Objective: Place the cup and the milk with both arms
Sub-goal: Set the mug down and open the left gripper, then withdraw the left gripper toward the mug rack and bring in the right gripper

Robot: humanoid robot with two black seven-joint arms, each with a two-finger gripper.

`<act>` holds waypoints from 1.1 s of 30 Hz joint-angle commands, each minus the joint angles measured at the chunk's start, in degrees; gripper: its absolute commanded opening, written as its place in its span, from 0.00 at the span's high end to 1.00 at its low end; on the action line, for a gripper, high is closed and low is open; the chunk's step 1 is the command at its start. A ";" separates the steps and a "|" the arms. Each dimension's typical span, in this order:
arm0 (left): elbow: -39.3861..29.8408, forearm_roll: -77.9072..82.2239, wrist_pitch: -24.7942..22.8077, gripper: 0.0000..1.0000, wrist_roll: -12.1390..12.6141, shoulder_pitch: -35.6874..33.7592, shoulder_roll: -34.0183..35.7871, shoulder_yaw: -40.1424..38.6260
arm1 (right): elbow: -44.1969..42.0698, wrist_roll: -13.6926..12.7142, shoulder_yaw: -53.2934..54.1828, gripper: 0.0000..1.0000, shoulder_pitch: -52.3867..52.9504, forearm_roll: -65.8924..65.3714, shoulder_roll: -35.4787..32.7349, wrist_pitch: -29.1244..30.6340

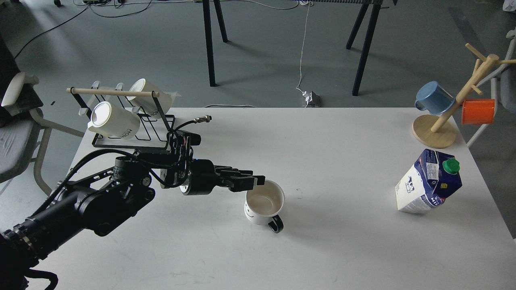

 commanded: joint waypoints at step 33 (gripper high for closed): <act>0.83 -46.66 0.00 0.09 0.00 3.75 15.30 -7.37 | 8.86 1.96 -15.76 0.04 -14.91 -2.78 14.43 0.00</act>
